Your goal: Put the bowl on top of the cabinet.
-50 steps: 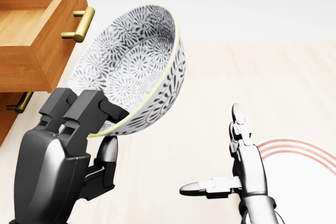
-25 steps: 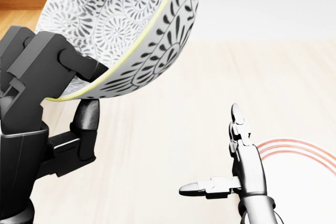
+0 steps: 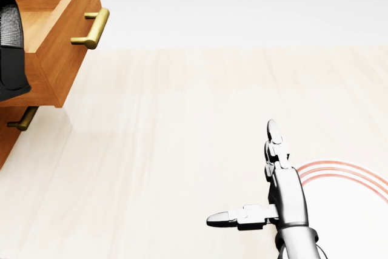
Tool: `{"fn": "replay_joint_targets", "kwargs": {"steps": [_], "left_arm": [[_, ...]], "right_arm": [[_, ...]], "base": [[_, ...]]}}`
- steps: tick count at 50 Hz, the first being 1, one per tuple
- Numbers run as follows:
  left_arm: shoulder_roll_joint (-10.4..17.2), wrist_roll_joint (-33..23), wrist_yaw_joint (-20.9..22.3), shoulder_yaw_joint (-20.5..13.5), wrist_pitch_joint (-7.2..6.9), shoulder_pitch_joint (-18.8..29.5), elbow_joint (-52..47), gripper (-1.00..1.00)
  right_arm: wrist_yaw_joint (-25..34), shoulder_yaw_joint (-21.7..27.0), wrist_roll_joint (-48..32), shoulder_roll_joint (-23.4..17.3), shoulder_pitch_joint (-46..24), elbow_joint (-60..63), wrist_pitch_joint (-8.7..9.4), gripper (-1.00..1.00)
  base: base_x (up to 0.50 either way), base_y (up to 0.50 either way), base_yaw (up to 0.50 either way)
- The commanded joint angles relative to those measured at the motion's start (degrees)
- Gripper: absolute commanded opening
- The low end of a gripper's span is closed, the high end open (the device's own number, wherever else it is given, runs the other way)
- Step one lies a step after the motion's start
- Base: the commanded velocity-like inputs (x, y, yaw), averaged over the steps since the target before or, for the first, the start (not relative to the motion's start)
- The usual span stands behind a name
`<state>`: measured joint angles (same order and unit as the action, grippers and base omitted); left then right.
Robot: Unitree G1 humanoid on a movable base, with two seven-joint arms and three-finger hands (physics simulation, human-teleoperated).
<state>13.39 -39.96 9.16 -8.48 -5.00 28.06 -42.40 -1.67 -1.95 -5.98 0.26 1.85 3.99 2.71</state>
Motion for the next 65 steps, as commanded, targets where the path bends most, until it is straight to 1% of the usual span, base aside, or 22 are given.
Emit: {"fn": "replay_joint_targets", "kwargs": {"steps": [1, 4, 7, 11, 15, 18, 26, 30, 32, 34, 36, 37, 41, 46, 47, 48, 52, 55, 57, 59, 63, 65], "left_arm": [[9.2, 8.2, -4.4, -6.4, 0.0, 8.8, 6.2, -0.94], [12.7, 10.1, -6.3, -8.0, 0.0, 11.5, 10.5, -0.94], [14.9, 11.0, -8.1, -8.3, 0.0, 13.1, 13.9, -0.94], [17.1, 11.5, -10.3, -8.4, 0.0, 14.7, 18.9, -0.94], [17.6, 11.1, -11.4, -8.2, 0.0, 14.7, 21.1, -0.93], [18.6, 11.3, -12.7, -8.5, 0.0, 16.2, 25.3, -0.94], [23.3, 13.1, -17.3, -9.4, 0.0, 21.0, 36.2, -0.93], [25.6, 13.6, -20.3, -10.1, 0.0, 21.7, 39.9, -0.93], [27.1, 14.3, -21.5, -11.0, 0.0, 21.8, 41.3, -0.92], [29.6, 15.8, -22.7, -12.1, 0.0, 22.5, 43.8, -0.93], [30.0, 16.3, -23.1, -11.8, 0.0, 22.4, 43.9, -0.93], [31.6, 17.4, -24.0, -12.7, 0.0, 23.6, 46.9, -0.93], [33.8, 18.7, -26.4, -12.1, 0.0, 23.3, 50.6, -0.92], [35.8, 19.6, -29.0, -11.6, 0.11, 24.7, 58.0, -0.93], [36.0, 19.4, -29.4, -11.3, 0.58, 24.8, 59.0, -0.92], [36.3, 19.2, -30.2, -10.9, 2.0, 25.5, 62.2, -0.93], [37.4, 19.0, -31.9, -10.5, 4.64, 26.4, 68.3, -0.94], [37.9, 18.6, -33.1, -10.1, 6.22, 26.9, 71.8, -0.95], [38.2, 18.7, -33.8, -10.0, 7.04, 27.3, 74.3, -0.94], [38.5, 18.8, -34.2, -9.8, 7.33, 27.6, 75.7, -0.94], [38.9, 18.1, -36.8, -8.7, 9.76, 29.7, 83.0, -0.94], [38.9, 17.7, -38.1, -8.1, 10.0, 30.6, 86.8, -0.94]], "right_arm": [[0.0, -0.2, -0.2, 0.0, 0.0, -0.2, -0.19, 1.0], [0.0, -0.2, -0.1, 0.1, 0.2, 0.4, 0.2, 1.0], [-0.1, -0.3, -0.2, 0.1, 0.5, 1.3, 0.53, 1.0], [0.0, -0.3, -0.1, 0.1, 1.0, 2.4, 0.89, 1.0], [-0.1, -0.5, -0.3, 0.1, 0.8, 1.8, 0.5, 1.0], [0.0, -0.5, -0.2, 0.1, 0.9, 2.1, 0.7, 1.0], [-0.1, -0.5, -0.2, 0.1, 0.9, 2.0, 0.63, 1.0], [0.0, -0.5, -0.1, 0.1, 1.2, 2.8, 0.92, 1.0], [0.0, -0.4, -0.1, 0.0, 1.2, 2.8, 0.88, 1.0], [0.1, -0.2, 0.2, 0.0, 1.1, 2.6, 0.77, 1.0], [0.1, -0.2, 0.2, 0.0, 1.0, 2.6, 0.76, 1.0], [0.0, -0.5, -0.2, 0.1, 0.9, 1.9, 0.49, 1.0], [0.1, -0.3, 0.0, 0.0, 1.0, 2.3, 0.72, 1.0], [0.1, -0.3, 0.0, 0.0, 1.1, 2.6, 0.85, 1.0], [0.1, -0.3, 0.0, 0.0, 1.2, 2.6, 0.86, 1.0], [0.1, -0.3, 0.0, 0.0, 1.2, 2.8, 0.98, 1.0], [0.1, -0.2, 0.0, 0.0, 1.0, 2.6, 0.95, 1.0], [0.1, -0.2, 0.1, 0.0, 1.1, 2.6, 0.96, 1.0], [0.0, -0.2, 0.0, 0.0, 1.1, 2.7, 1.0, 1.0], [0.1, -0.2, 0.1, 0.0, 1.1, 2.6, 0.95, 1.0], [0.1, -0.1, 0.1, 0.0, 0.7, 2.0, 0.74, 1.0], [0.1, -0.1, 0.1, 0.0, 0.9, 2.5, 0.94, 1.0]], "base": [[0.0, 0.0, 0.0], [0.0, 0.0, 0.0], [0.0, 0.0, 0.0], [0.0, 0.0, 0.0], [0.0, 0.0, 0.0], [0.0, 0.0, 0.0], [0.0, 0.0, 0.0], [0.0, 0.0, 0.0], [0.0, 0.0, 0.0], [0.0, 0.0, 0.0], [0.0, 0.0, 0.0], [0.0, 0.0, 0.0], [0.0, 0.0, 0.0], [0.0, 0.0, 0.0], [0.0, 0.0, 0.0], [0.0, 0.0, 0.0], [0.0, 0.0, 0.0], [0.0, 0.0, 0.0], [0.0, 0.0, 0.0], [0.0, 0.0, 0.0], [0.0, 0.0, 0.0], [0.0, 0.0, 0.0]]}}
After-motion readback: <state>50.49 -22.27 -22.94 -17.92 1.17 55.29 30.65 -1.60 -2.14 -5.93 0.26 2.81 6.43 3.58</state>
